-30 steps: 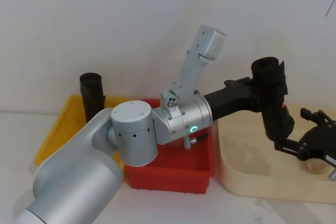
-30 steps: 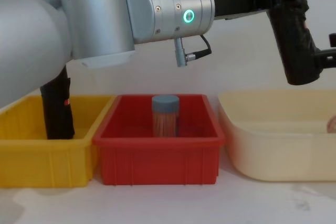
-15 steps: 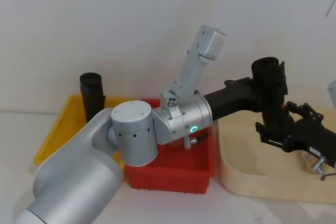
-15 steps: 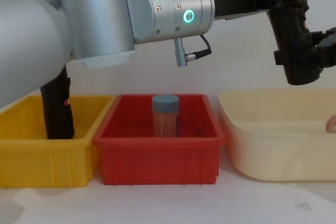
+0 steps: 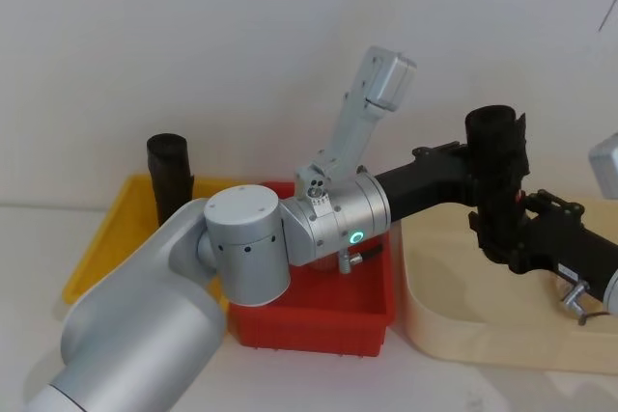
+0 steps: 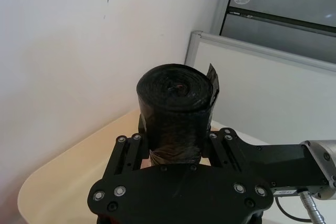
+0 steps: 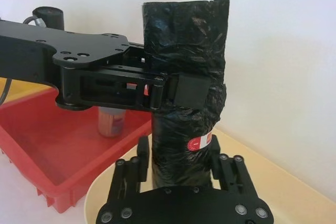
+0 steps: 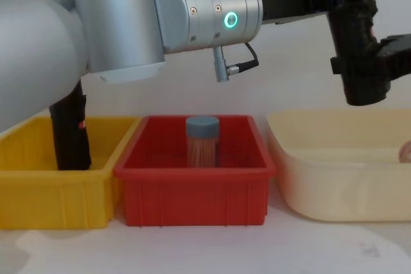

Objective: Pick up the garbage bag with the one hand and transfer it to the other hand.

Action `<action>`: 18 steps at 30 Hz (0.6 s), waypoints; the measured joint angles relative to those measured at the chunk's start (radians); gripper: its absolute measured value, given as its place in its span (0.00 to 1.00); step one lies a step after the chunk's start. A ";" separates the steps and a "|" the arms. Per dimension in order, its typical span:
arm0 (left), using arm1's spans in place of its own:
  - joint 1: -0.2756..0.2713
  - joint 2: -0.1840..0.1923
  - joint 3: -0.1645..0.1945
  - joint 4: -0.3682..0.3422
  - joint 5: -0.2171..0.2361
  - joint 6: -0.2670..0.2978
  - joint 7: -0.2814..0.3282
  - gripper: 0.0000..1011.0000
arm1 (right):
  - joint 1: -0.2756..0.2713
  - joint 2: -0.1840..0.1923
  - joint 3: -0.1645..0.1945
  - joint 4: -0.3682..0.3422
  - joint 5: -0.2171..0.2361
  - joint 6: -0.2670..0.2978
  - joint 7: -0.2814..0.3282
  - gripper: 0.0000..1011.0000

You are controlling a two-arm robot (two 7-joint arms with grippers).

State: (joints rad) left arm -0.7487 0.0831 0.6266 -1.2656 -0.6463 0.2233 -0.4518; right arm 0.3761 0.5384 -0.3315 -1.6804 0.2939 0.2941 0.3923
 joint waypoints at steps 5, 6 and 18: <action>0.000 0.000 0.000 0.000 0.000 0.000 0.000 0.49 | 0.004 -0.003 -0.003 0.003 -0.003 0.000 -0.001 0.53; 0.000 0.000 0.000 0.000 0.000 0.000 0.000 0.49 | 0.005 -0.004 -0.004 0.004 -0.003 0.000 -0.001 0.51; 0.000 0.000 0.000 0.000 0.000 0.000 0.000 0.57 | 0.010 -0.007 -0.007 0.007 -0.006 -0.001 -0.001 0.51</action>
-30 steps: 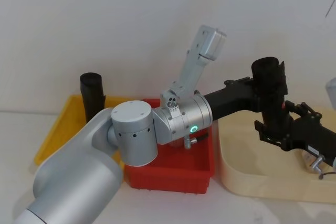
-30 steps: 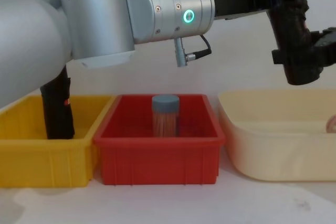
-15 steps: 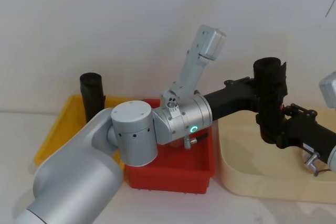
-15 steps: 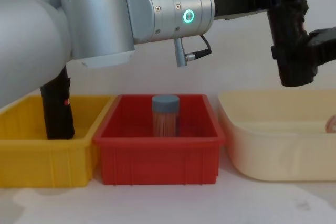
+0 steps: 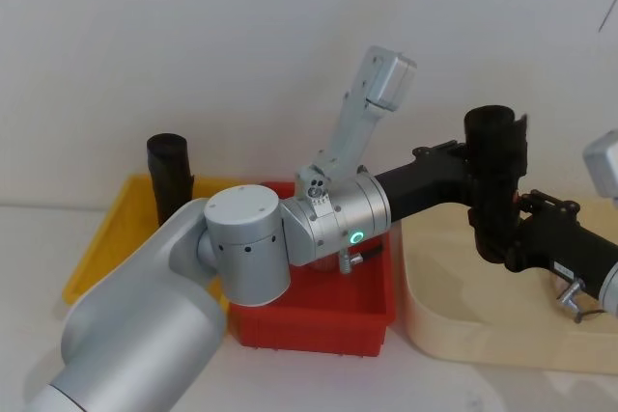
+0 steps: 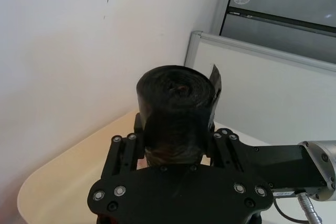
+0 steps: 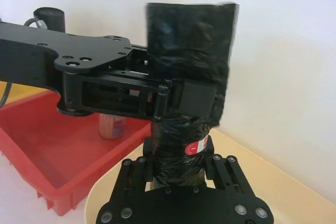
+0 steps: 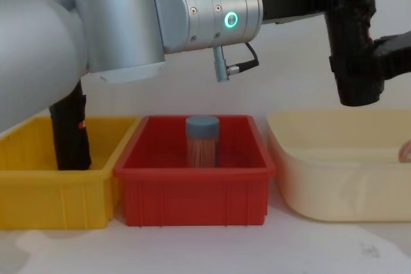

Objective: Pick up the garbage bag with the one hand and transfer it to the other hand.

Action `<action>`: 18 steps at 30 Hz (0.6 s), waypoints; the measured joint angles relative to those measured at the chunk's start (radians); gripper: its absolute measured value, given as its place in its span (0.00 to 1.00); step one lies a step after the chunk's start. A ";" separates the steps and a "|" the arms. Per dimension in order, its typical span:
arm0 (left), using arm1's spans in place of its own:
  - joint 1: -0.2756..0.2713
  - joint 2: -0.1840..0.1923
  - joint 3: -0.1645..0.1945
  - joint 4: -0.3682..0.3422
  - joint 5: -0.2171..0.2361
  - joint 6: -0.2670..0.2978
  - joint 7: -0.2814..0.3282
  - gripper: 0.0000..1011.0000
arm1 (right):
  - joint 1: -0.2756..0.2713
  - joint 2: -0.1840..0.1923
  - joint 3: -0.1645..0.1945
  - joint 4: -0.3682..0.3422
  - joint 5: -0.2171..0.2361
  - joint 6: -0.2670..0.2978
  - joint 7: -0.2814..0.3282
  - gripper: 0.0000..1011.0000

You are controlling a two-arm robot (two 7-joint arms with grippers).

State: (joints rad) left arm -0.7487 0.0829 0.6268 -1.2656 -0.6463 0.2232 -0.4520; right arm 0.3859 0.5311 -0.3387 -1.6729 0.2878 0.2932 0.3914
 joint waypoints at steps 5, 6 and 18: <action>0.000 0.000 0.000 0.000 0.000 0.000 0.000 0.74 | 0.001 -0.001 0.000 0.001 -0.001 0.000 0.000 0.51; 0.000 0.000 0.000 0.000 0.000 0.000 0.000 0.74 | 0.001 -0.001 0.000 0.001 -0.001 0.000 0.001 0.51; 0.000 0.000 0.000 0.000 0.000 0.000 0.000 0.99 | 0.058 -0.027 -0.007 0.072 -0.023 -0.011 0.002 0.51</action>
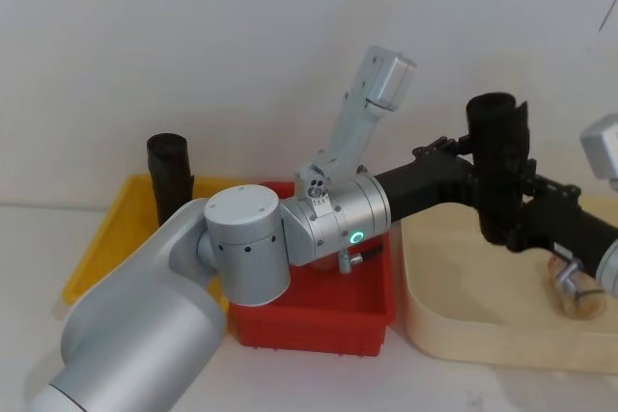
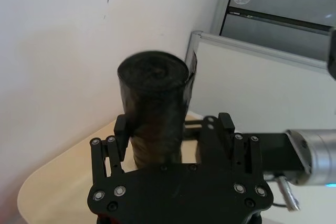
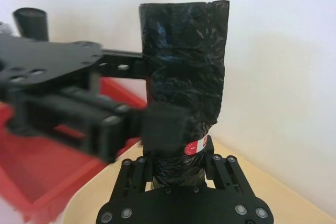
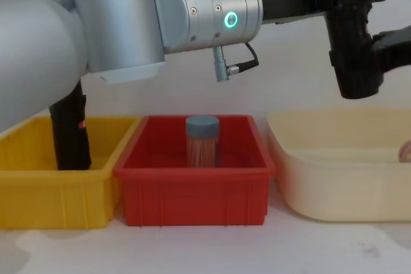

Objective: Pick up the garbage bag with the one hand and transfer it to the other hand.

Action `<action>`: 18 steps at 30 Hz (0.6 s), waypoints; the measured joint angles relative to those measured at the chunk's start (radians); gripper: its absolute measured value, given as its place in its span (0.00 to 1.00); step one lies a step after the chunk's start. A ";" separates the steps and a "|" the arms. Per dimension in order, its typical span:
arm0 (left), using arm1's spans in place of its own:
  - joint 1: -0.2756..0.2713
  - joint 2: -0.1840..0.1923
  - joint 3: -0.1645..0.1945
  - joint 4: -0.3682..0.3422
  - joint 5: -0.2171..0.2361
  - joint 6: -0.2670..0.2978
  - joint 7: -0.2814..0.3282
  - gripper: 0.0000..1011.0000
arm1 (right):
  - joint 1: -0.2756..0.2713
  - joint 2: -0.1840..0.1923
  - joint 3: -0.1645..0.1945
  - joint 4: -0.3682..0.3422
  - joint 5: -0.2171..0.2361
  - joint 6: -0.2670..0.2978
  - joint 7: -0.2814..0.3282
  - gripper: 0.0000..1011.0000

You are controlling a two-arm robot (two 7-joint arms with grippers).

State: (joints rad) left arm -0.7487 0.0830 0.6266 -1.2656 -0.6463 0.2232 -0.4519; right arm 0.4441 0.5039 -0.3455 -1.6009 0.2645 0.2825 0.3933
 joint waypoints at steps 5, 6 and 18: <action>0.000 0.000 0.000 0.000 0.000 0.000 0.000 0.99 | 0.047 -0.024 -0.004 0.058 -0.020 -0.009 -0.015 0.51; 0.000 0.000 0.000 0.000 0.000 0.000 0.000 0.99 | 0.054 -0.027 -0.004 0.066 -0.024 -0.010 -0.018 0.51; 0.000 0.000 0.000 0.000 0.000 0.000 0.000 0.99 | 0.119 -0.058 -0.008 0.147 -0.054 -0.022 -0.039 0.74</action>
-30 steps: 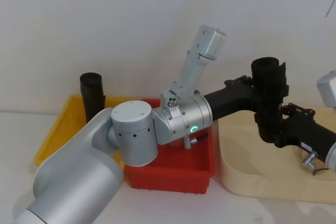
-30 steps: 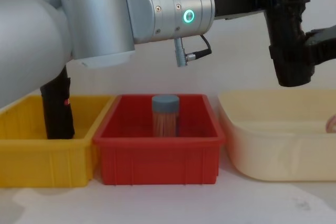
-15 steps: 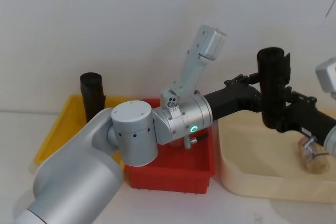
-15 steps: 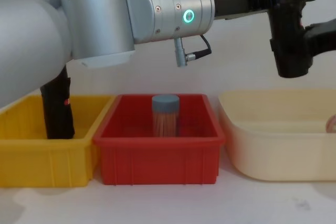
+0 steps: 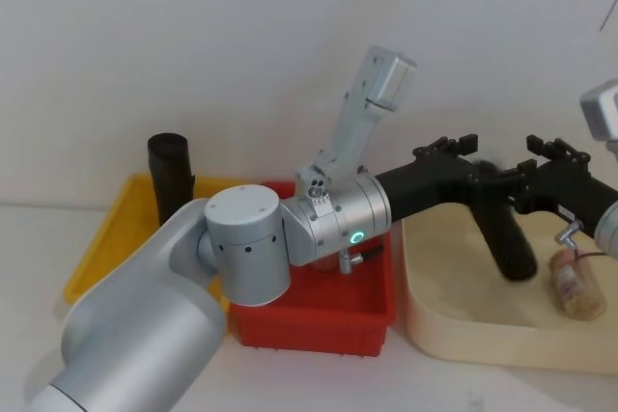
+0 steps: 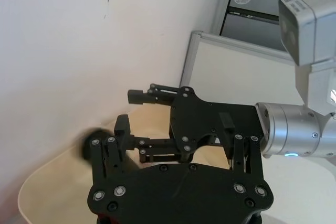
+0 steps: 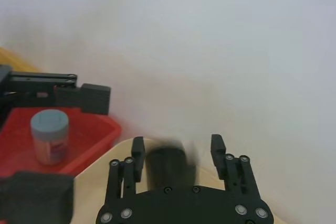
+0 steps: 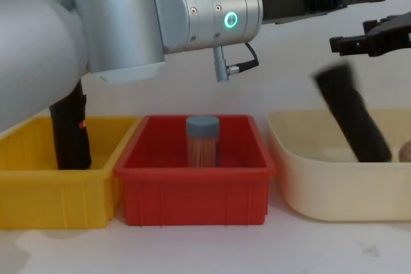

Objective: Pick up the garbage bag with the one hand and transfer it to the other hand.

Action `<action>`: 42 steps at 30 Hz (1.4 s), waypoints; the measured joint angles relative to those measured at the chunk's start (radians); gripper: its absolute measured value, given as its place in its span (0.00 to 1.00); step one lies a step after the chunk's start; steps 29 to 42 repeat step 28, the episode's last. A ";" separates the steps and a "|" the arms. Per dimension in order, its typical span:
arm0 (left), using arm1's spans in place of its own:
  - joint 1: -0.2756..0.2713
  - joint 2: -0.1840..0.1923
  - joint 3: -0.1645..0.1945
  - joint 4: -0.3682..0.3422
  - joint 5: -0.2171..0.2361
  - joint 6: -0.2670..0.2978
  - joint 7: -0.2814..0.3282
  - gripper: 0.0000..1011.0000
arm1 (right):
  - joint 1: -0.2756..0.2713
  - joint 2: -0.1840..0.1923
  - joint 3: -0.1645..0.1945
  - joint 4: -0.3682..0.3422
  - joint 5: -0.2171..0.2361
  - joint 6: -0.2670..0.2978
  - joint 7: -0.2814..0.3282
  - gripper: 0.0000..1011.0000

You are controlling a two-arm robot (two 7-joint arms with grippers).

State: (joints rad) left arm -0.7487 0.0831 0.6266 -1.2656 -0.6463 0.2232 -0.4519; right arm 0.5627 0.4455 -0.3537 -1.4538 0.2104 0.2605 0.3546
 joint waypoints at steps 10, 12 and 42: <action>0.000 0.000 0.000 0.000 0.000 0.000 0.000 0.99 | 0.024 -0.012 -0.001 0.030 -0.012 -0.005 -0.008 0.99; 0.000 0.000 0.000 0.000 0.000 0.000 0.000 0.99 | 0.027 -0.014 -0.002 0.034 -0.013 -0.005 -0.009 0.99; 0.000 0.000 0.000 0.000 0.000 0.000 0.000 0.99 | 0.039 -0.019 -0.003 0.048 -0.018 -0.007 -0.012 0.99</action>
